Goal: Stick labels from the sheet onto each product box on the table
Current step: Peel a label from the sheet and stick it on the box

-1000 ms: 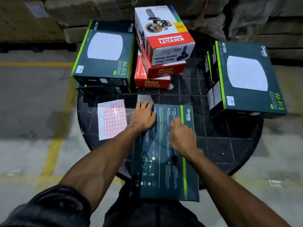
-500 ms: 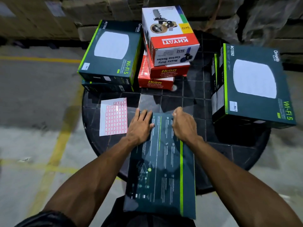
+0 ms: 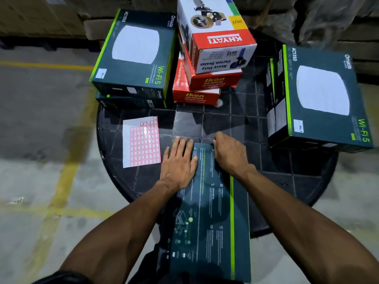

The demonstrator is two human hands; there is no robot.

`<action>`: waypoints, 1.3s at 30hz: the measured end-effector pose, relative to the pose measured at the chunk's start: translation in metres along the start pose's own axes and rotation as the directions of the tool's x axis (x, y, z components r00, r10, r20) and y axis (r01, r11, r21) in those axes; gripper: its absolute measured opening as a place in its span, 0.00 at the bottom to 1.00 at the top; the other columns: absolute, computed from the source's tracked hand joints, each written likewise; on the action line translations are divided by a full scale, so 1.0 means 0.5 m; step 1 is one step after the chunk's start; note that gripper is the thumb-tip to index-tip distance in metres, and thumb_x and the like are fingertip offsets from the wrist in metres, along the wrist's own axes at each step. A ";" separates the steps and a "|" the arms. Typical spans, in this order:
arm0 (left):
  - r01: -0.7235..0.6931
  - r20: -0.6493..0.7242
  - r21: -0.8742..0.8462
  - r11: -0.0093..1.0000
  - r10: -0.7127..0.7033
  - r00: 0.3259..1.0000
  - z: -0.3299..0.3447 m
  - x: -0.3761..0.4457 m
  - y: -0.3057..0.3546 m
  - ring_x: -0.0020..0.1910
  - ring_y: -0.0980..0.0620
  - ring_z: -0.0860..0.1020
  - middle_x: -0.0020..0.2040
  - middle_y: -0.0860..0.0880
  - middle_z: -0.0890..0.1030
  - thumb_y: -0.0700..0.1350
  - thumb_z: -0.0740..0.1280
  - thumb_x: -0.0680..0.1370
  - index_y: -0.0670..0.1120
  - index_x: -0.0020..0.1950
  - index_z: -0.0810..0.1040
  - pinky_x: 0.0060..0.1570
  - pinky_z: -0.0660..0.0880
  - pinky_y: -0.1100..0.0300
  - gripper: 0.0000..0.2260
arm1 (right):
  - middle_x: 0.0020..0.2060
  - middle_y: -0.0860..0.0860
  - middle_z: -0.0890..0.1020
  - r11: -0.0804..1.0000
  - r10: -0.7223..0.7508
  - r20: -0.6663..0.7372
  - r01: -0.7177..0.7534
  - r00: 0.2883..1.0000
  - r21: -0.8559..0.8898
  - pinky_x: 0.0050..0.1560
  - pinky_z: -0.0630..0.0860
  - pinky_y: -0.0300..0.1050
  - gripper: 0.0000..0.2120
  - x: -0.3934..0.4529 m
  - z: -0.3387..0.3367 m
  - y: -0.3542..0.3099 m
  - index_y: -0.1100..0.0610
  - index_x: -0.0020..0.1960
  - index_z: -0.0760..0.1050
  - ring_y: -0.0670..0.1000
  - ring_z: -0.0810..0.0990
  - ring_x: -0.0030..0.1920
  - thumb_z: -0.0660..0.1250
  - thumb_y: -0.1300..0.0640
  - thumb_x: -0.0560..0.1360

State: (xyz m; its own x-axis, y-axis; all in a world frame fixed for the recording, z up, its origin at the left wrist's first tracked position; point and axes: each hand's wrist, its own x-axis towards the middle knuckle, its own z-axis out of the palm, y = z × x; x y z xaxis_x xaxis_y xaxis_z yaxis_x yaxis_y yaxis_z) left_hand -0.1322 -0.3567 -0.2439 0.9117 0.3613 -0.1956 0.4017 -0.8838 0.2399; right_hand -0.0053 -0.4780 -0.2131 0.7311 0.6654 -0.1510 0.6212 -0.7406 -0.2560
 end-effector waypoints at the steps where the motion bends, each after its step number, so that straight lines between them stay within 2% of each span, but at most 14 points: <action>1: 0.000 -0.005 -0.002 1.000 0.000 1.000 0.002 0.000 -0.001 0.78 0.46 0.48 0.79 0.46 0.54 0.57 0.43 0.81 0.47 0.79 0.51 0.75 0.52 0.45 0.28 | 0.41 0.53 0.78 1.000 0.000 0.005 0.000 1.000 -0.010 0.43 0.77 0.55 0.04 0.002 0.000 -0.002 0.55 0.47 0.66 0.56 0.77 0.39 0.56 0.59 0.82; 6: -0.012 -0.020 -0.002 1.000 0.012 1.000 0.006 0.001 -0.004 0.78 0.46 0.48 0.79 0.45 0.55 0.57 0.44 0.81 0.46 0.79 0.52 0.75 0.54 0.45 0.28 | 0.42 0.53 0.78 0.998 -0.019 0.005 0.019 1.000 -0.055 0.38 0.73 0.51 0.04 0.010 -0.002 -0.006 0.55 0.48 0.67 0.56 0.77 0.38 0.55 0.58 0.82; 9: -0.009 -0.020 -0.015 1.000 0.008 1.000 0.004 0.000 -0.002 0.78 0.46 0.48 0.79 0.45 0.54 0.56 0.46 0.82 0.46 0.79 0.52 0.75 0.53 0.46 0.27 | 0.45 0.54 0.79 0.995 -0.047 0.018 0.049 0.999 -0.092 0.37 0.71 0.49 0.03 0.014 0.000 -0.014 0.56 0.51 0.68 0.57 0.79 0.41 0.56 0.58 0.81; 14: -0.001 -0.008 -0.033 0.999 0.001 1.000 0.002 0.000 -0.002 0.79 0.47 0.46 0.79 0.46 0.53 0.55 0.48 0.83 0.46 0.79 0.52 0.76 0.51 0.47 0.26 | 0.46 0.55 0.80 0.991 -0.056 0.044 0.060 0.997 -0.120 0.42 0.76 0.53 0.03 0.016 0.001 -0.026 0.56 0.52 0.67 0.57 0.79 0.43 0.56 0.59 0.81; 19: 0.002 0.002 -0.028 1.000 -0.002 1.000 0.003 0.000 -0.004 0.79 0.47 0.46 0.79 0.46 0.53 0.56 0.47 0.83 0.46 0.79 0.51 0.76 0.51 0.47 0.27 | 0.48 0.55 0.79 0.982 -0.088 0.034 0.092 0.996 -0.166 0.39 0.68 0.50 0.03 0.016 0.007 -0.026 0.57 0.53 0.68 0.59 0.79 0.45 0.57 0.60 0.80; 25: 0.006 0.004 -0.022 1.000 -0.006 1.000 0.002 0.001 -0.002 0.79 0.47 0.46 0.79 0.45 0.53 0.56 0.47 0.83 0.46 0.79 0.51 0.76 0.52 0.46 0.27 | 0.48 0.55 0.78 0.976 -0.141 -0.004 0.138 0.990 -0.167 0.38 0.67 0.50 0.04 0.011 0.012 -0.022 0.57 0.53 0.70 0.58 0.78 0.45 0.58 0.59 0.81; 28: 0.007 0.007 -0.026 1.000 -0.007 1.000 -0.001 0.001 0.000 0.79 0.47 0.46 0.79 0.46 0.53 0.56 0.47 0.83 0.46 0.79 0.51 0.76 0.52 0.46 0.26 | 0.47 0.55 0.78 0.976 -0.159 -0.017 0.155 0.987 -0.151 0.40 0.69 0.51 0.04 0.009 0.015 -0.019 0.57 0.53 0.70 0.58 0.78 0.44 0.58 0.59 0.80; 39: 0.003 -0.020 -0.033 0.999 -0.003 1.000 0.007 0.002 -0.004 0.79 0.47 0.47 0.79 0.45 0.54 0.56 0.48 0.82 0.46 0.79 0.52 0.75 0.53 0.46 0.27 | 0.48 0.55 0.78 0.971 -0.196 -0.045 0.187 0.980 -0.146 0.41 0.67 0.49 0.06 0.003 0.024 -0.005 0.57 0.54 0.73 0.58 0.79 0.45 0.65 0.59 0.77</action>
State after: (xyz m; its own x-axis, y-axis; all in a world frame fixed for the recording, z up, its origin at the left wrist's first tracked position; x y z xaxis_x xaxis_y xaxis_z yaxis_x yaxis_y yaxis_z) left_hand -0.1323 -0.3556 -0.2482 0.9119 0.3700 -0.1777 0.4068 -0.8726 0.2702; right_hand -0.0092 -0.4739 -0.2240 0.6074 0.7925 -0.0544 0.7816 -0.6084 -0.1377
